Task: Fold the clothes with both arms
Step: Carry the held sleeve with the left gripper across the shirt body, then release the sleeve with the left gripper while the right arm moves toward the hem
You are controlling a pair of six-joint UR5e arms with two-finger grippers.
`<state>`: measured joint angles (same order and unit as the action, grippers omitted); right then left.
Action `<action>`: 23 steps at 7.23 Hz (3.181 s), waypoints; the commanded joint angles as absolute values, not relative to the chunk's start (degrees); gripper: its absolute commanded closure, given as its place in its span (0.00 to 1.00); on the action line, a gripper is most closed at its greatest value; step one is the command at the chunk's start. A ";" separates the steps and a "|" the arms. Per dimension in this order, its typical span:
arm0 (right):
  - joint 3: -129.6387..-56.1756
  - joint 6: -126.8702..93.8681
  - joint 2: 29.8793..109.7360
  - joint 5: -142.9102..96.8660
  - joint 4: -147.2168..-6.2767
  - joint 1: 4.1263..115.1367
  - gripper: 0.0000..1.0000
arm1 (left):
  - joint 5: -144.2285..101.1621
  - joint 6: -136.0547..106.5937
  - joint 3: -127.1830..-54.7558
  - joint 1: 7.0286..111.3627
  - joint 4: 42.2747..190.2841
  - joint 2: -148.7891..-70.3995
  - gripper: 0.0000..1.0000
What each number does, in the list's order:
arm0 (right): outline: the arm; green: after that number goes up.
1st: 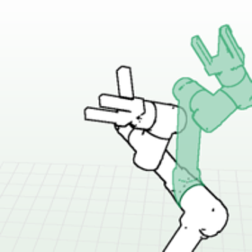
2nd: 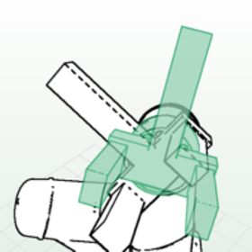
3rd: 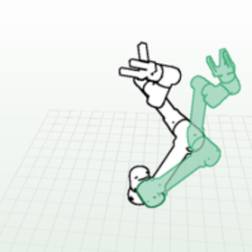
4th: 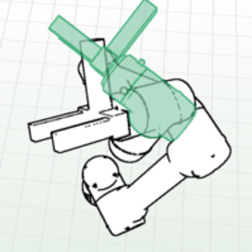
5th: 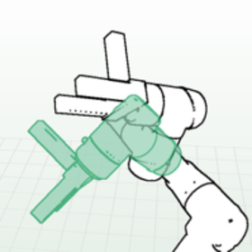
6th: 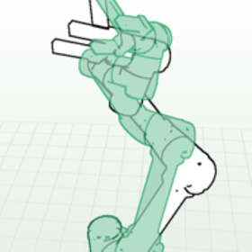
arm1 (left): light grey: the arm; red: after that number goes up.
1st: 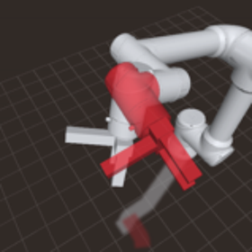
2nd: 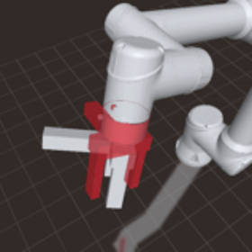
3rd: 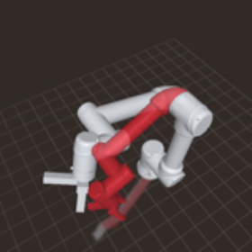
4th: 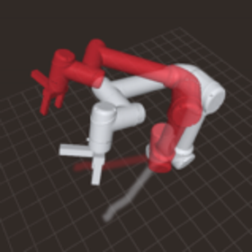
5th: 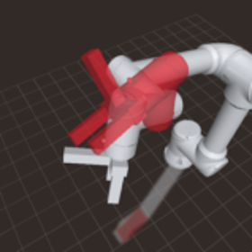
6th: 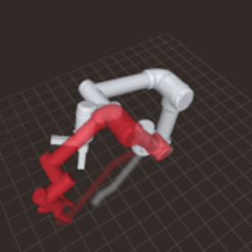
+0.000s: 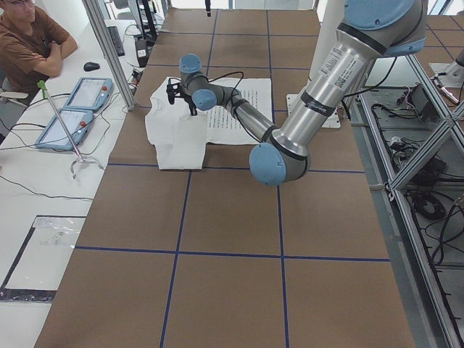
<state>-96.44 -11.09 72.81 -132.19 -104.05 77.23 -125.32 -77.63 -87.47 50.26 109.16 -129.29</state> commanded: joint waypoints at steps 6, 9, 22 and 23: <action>-94.57 -10.99 73.04 -132.19 -103.97 76.64 0.00 | -124.54 -101.34 -80.08 42.64 122.86 -145.28 1.00; -94.14 -11.07 72.78 -132.19 -103.97 76.29 0.00 | -114.72 -101.34 -66.50 37.89 133.66 -148.95 1.00; -95.16 -23.56 75.22 -136.59 -90.23 70.97 0.00 | -105.38 -97.03 -62.21 30.75 132.38 -150.39 0.01; -96.84 -36.87 75.76 -133.01 -81.39 65.62 0.00 | -105.47 -94.86 -67.19 30.94 128.53 -146.90 0.01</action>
